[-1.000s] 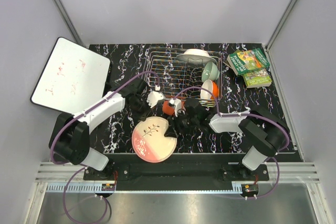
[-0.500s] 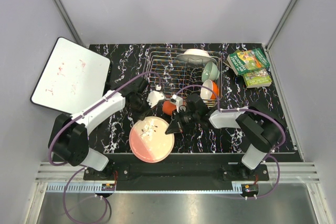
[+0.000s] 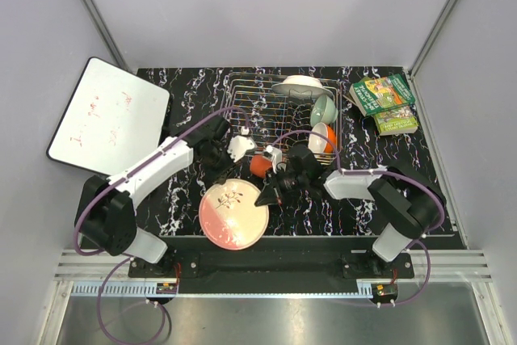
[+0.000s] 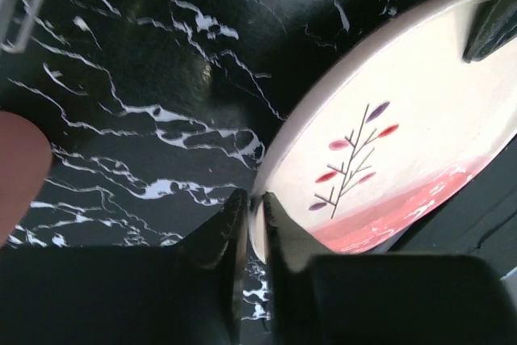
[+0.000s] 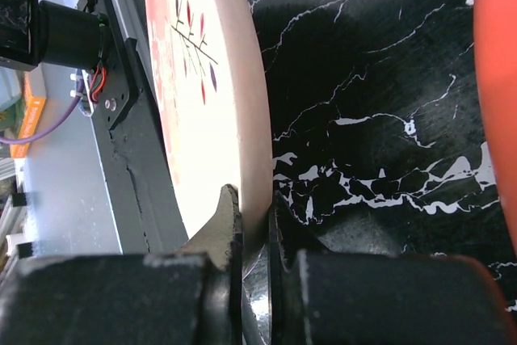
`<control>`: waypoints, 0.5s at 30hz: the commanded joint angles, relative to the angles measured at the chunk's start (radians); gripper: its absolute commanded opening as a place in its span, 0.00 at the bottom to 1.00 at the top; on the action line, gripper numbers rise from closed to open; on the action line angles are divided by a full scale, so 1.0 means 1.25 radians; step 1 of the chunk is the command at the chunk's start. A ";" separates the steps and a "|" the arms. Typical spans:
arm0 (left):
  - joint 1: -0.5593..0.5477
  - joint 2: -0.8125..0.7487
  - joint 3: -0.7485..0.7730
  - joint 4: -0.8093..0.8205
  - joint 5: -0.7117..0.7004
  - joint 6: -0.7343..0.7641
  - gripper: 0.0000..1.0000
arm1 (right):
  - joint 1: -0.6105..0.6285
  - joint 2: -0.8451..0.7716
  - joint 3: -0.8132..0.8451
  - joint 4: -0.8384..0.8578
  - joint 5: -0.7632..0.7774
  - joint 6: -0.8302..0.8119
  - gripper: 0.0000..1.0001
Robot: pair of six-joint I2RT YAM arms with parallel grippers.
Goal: Load the mixed dishes into the dish rack
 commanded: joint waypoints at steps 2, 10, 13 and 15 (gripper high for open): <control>-0.003 -0.017 0.111 0.119 -0.029 -0.030 0.51 | 0.013 -0.138 0.020 0.005 0.044 -0.073 0.00; 0.129 -0.047 0.296 0.098 0.020 -0.103 0.99 | 0.013 -0.253 0.083 -0.172 0.152 -0.189 0.00; 0.208 -0.039 0.375 0.095 0.063 -0.141 0.99 | 0.013 -0.296 0.124 -0.207 0.172 -0.207 0.00; 0.235 -0.028 0.404 0.097 0.070 -0.148 0.99 | 0.012 -0.333 0.153 -0.241 0.189 -0.233 0.00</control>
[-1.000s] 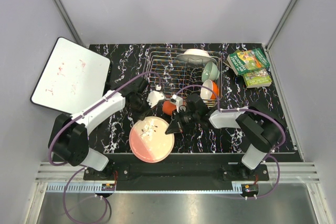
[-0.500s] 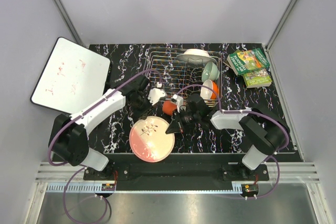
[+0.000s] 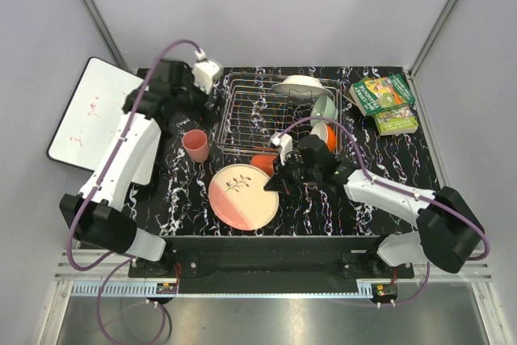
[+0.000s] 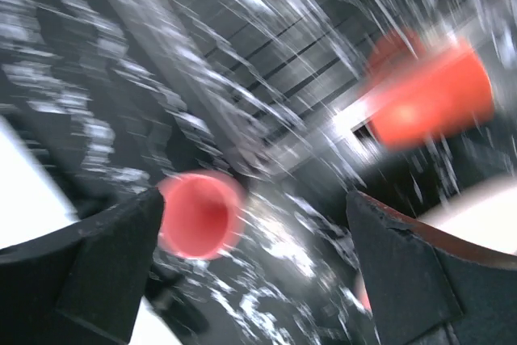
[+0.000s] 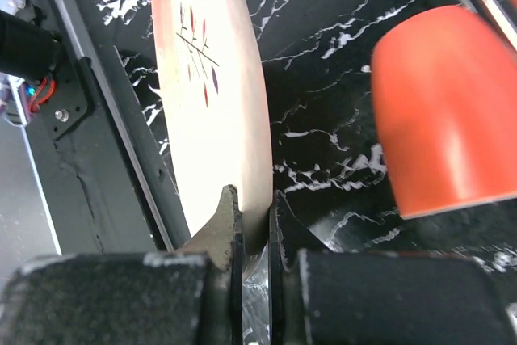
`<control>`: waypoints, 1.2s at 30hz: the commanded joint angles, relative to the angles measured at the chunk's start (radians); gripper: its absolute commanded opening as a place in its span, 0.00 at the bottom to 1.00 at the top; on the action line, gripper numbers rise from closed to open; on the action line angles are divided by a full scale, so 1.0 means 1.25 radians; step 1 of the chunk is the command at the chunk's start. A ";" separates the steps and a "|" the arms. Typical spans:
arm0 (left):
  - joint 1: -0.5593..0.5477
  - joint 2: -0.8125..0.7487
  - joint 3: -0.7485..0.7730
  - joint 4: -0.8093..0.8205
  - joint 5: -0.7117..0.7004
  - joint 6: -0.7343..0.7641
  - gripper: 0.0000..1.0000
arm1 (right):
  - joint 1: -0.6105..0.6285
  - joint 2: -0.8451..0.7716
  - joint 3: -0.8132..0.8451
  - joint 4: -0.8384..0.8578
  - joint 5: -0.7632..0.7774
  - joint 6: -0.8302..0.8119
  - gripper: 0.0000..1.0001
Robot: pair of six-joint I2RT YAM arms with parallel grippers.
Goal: Load the mixed dishes into the dish rack
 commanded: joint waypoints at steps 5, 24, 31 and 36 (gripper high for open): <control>0.097 0.014 0.052 0.038 0.054 -0.077 0.99 | 0.007 -0.175 0.200 -0.087 0.067 -0.122 0.00; 0.095 0.140 0.027 0.049 0.049 -0.133 0.99 | 0.007 -0.206 0.429 -0.176 0.511 -0.681 0.00; 0.091 0.151 0.031 0.050 0.052 -0.133 0.99 | 0.007 -0.189 0.378 -0.164 0.576 -0.882 0.00; 0.073 0.149 0.027 0.050 0.039 -0.132 0.99 | 0.007 -0.143 0.364 -0.145 0.633 -0.959 0.00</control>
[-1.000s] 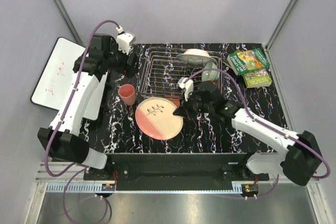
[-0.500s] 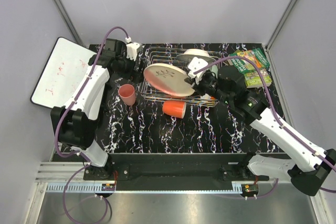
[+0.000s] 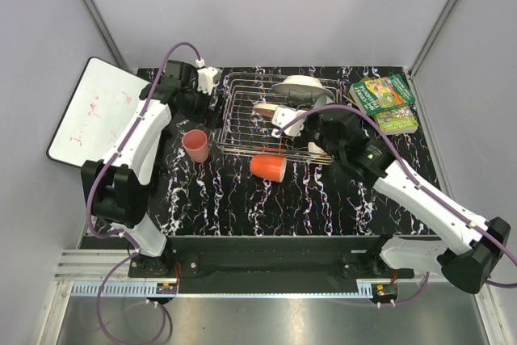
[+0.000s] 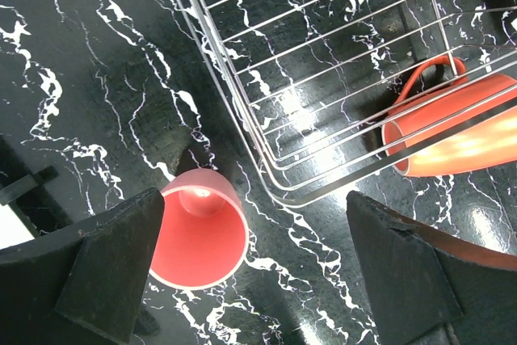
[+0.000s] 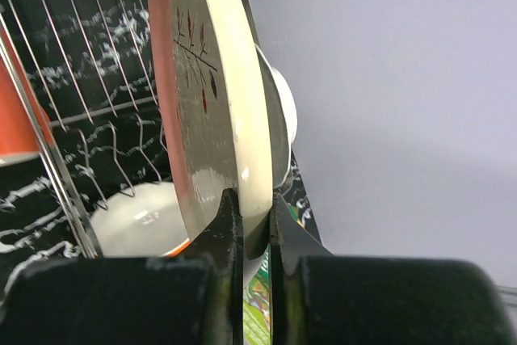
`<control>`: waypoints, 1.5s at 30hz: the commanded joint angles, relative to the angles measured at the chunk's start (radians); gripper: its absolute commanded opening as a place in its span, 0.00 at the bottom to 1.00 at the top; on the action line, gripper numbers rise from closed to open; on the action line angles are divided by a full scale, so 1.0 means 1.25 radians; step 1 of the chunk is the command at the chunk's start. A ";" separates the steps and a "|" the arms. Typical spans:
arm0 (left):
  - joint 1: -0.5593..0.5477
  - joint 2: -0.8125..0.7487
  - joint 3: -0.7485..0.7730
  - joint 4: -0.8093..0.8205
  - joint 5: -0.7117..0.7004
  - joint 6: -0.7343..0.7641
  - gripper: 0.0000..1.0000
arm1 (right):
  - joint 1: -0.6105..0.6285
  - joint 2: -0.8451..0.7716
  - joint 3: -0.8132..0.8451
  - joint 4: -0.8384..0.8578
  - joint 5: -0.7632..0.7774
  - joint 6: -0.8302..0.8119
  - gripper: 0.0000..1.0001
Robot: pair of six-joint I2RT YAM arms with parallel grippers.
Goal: Load the mixed dishes into the dish rack
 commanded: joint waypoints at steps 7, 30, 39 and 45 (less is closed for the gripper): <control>-0.020 -0.017 -0.001 0.024 0.003 -0.003 0.99 | -0.011 0.067 0.008 0.197 0.074 -0.162 0.00; -0.020 -0.030 -0.050 0.051 0.008 0.000 0.99 | -0.071 0.143 0.004 0.217 0.014 -0.174 0.00; -0.020 -0.035 -0.063 0.061 0.003 0.005 0.99 | -0.088 0.170 0.004 0.223 -0.008 -0.154 0.00; -0.020 -0.038 -0.066 0.065 0.003 0.009 0.99 | -0.105 0.194 -0.012 0.236 -0.025 -0.123 0.00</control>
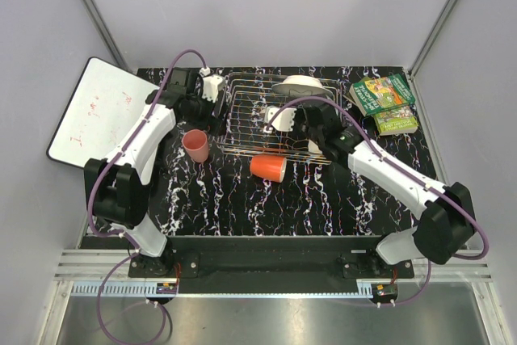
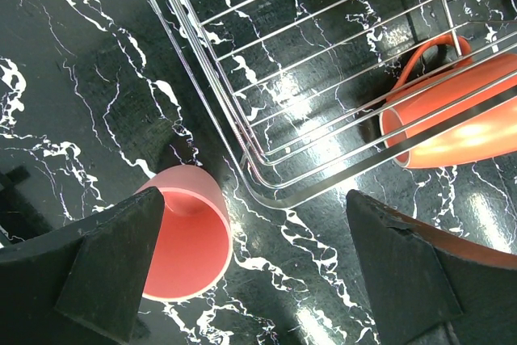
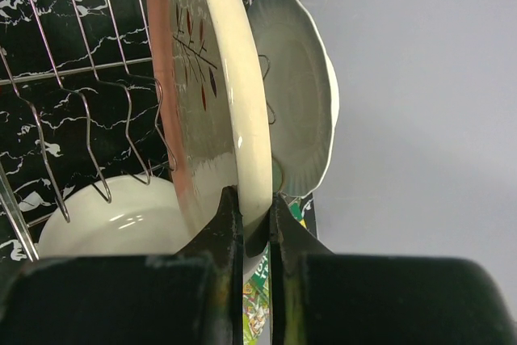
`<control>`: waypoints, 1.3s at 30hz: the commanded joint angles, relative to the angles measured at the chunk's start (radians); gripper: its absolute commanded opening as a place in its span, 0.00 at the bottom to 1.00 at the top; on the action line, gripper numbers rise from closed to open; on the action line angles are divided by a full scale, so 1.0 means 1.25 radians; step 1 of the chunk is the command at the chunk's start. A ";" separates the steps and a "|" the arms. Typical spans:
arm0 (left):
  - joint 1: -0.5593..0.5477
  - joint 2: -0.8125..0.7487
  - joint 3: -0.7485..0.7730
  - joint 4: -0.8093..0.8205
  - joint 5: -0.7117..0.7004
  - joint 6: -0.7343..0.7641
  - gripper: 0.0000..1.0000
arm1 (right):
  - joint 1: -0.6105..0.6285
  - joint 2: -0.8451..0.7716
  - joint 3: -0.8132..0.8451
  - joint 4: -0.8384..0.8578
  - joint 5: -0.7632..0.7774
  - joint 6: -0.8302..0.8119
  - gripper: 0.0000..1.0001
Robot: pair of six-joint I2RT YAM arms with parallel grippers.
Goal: Load the mixed dishes into the dish rack
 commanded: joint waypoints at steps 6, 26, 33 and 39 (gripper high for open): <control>0.000 -0.040 -0.007 0.031 0.000 0.011 0.99 | -0.019 0.025 -0.010 0.169 -0.007 0.065 0.00; 0.000 -0.028 0.003 0.032 -0.013 0.027 0.99 | -0.019 -0.003 -0.140 0.223 -0.023 0.283 0.33; -0.001 0.019 0.031 0.038 -0.017 0.029 0.99 | -0.019 -0.068 -0.146 0.193 -0.026 0.393 0.69; -0.008 0.088 0.090 0.044 -0.028 0.026 0.99 | -0.019 -0.158 -0.177 0.162 -0.018 0.482 0.95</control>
